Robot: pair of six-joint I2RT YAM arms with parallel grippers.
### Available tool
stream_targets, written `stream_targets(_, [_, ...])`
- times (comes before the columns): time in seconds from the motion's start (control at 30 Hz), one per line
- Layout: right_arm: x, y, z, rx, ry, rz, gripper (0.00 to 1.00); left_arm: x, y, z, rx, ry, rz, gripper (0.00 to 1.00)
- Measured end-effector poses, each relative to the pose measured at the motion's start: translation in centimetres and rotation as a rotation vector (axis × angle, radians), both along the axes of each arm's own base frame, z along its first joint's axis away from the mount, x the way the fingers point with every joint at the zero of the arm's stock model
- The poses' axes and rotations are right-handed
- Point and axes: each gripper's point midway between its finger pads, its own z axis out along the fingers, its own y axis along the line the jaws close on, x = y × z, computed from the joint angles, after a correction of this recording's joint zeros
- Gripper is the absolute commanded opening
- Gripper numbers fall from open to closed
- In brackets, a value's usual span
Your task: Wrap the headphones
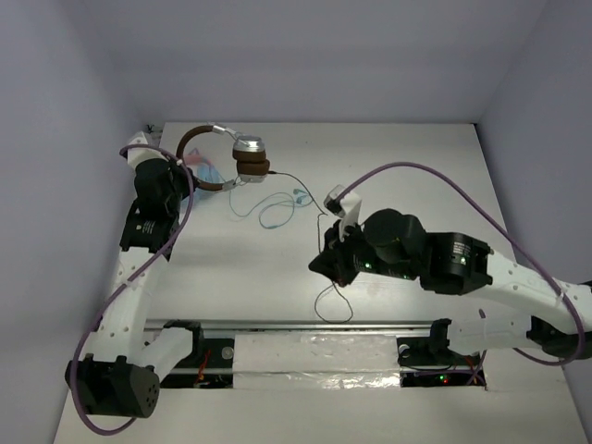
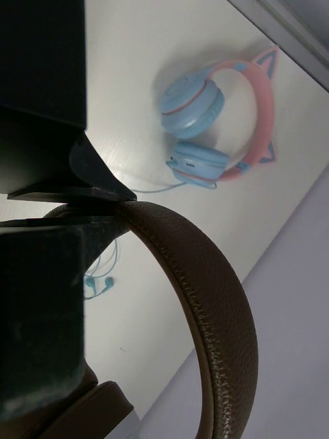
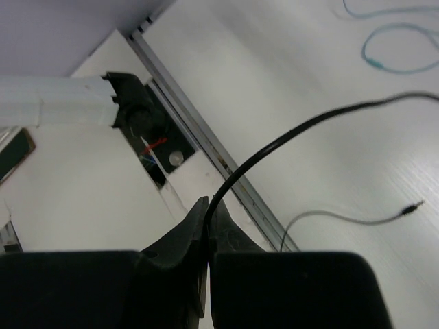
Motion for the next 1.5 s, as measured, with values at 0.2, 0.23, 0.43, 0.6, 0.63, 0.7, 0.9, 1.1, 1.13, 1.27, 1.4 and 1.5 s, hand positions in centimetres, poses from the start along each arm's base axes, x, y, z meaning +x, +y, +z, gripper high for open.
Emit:
stream_targets(0.2, [1.5, 5.2, 1.6, -0.059, -0.054, 0.066, 0.00, 0.7, -4.5, 2.0, 0.095, -0.010, -0.128, 0.00])
stream_targets(0.23, [1.7, 6.2, 0.7, -0.097, -0.055, 0.085, 0.00, 0.8, -5.3, 1.6, 0.108, 0.001, -0.151, 0.00])
stream_targets(0.43, [1.7, 9.5, -0.6, -0.207, -0.060, 0.211, 0.00, -0.2, -11.4, -1.8, 0.174, 0.093, -0.345, 0.00])
stream_targets(0.6, [2.5, 9.9, 3.6, -0.106, -0.101, 0.260, 0.00, -2.3, -15.3, -3.3, 0.177, 0.084, -0.478, 0.00])
stream_targets(0.63, [2.9, 9.6, 4.1, -0.088, -0.099, 0.262, 0.00, -2.8, -15.8, -3.9, 0.172, 0.081, -0.498, 0.00])
stream_targets(0.7, [4.1, 8.9, 4.8, -0.063, -0.091, 0.250, 0.00, -3.5, -16.4, -5.4, 0.165, 0.086, -0.524, 0.00])
stream_targets(0.9, [9.0, 6.6, 3.3, 0.005, -0.036, 0.181, 0.00, -4.8, -17.4, -8.8, 0.159, 0.122, -0.563, 0.00])
stream_targets(1.1, [13.3, 3.8, 1.1, 0.065, 0.043, 0.100, 0.00, -5.1, -16.9, -8.4, 0.149, 0.105, -0.539, 0.00])
stream_targets(1.13, [13.6, 3.8, 1.3, 0.085, 0.047, 0.101, 0.00, -5.1, -16.8, -8.2, 0.148, 0.098, -0.533, 0.00])
stream_targets(1.27, [14.8, 3.4, 3.1, 0.182, 0.050, 0.139, 0.00, -5.3, -16.8, -7.5, 0.147, 0.077, -0.530, 0.00])
stream_targets(1.4, [17.1, 3.0, 3.8, 0.233, 0.061, 0.165, 0.00, -5.6, -17.4, -7.7, 0.145, 0.082, -0.554, 0.00])
stream_targets(1.5, [18.0, 4.2, 3.3, 0.243, 0.089, 0.232, 0.00, -5.7, -17.9, -8.5, 0.151, 0.106, -0.573, 0.00])
